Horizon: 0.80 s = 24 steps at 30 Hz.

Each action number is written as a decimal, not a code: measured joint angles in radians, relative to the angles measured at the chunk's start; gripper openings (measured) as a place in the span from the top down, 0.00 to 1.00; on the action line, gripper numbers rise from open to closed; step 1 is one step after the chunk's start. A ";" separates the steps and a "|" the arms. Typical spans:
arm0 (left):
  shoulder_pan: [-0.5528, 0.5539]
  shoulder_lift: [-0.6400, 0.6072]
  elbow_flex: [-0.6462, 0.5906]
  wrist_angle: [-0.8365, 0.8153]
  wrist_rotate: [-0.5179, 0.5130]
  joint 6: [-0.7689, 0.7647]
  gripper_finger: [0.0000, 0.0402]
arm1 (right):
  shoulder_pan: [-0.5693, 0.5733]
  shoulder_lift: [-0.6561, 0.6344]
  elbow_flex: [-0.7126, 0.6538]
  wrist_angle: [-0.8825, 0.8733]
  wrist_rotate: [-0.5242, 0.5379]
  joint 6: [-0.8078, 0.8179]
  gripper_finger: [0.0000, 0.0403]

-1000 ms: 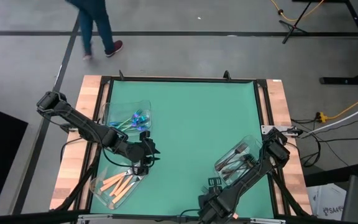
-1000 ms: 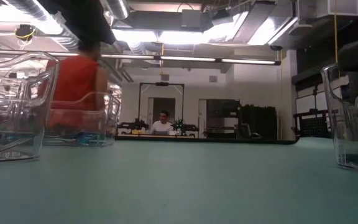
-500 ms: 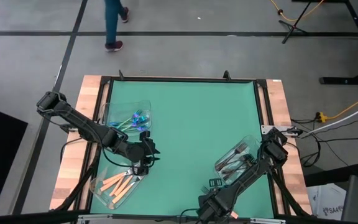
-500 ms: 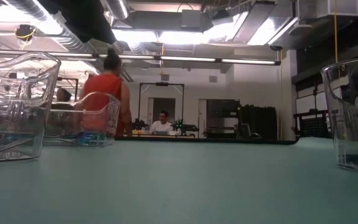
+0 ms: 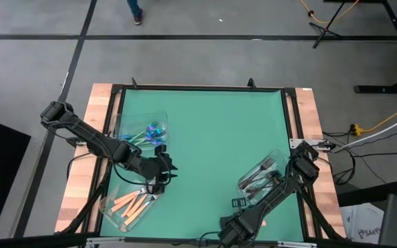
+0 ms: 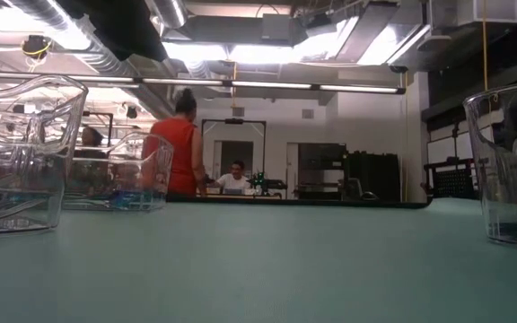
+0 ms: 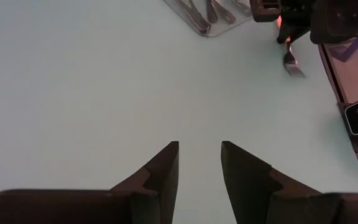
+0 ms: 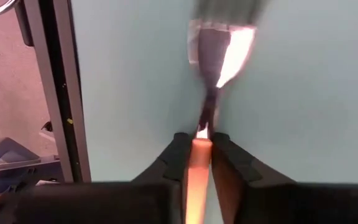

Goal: Sort silverware by color (type)
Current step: Put the yellow fork into the bottom left transparent bin

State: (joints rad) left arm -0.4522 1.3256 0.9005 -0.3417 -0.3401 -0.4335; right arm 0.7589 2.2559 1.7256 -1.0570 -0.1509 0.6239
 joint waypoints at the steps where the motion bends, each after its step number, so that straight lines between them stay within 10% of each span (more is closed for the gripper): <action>1: 0.000 -0.001 0.000 0.001 0.000 0.000 0.72 | 0.000 0.000 0.000 0.001 0.000 0.000 0.90; 24: -0.001 -0.184 0.000 0.056 0.046 0.105 0.72 | -0.003 0.011 0.194 -0.035 0.136 0.025 0.98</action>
State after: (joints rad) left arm -0.4530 1.1417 0.9005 -0.2855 -0.2939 -0.3283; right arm 0.7560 2.2665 1.9196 -1.0918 -0.0146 0.6493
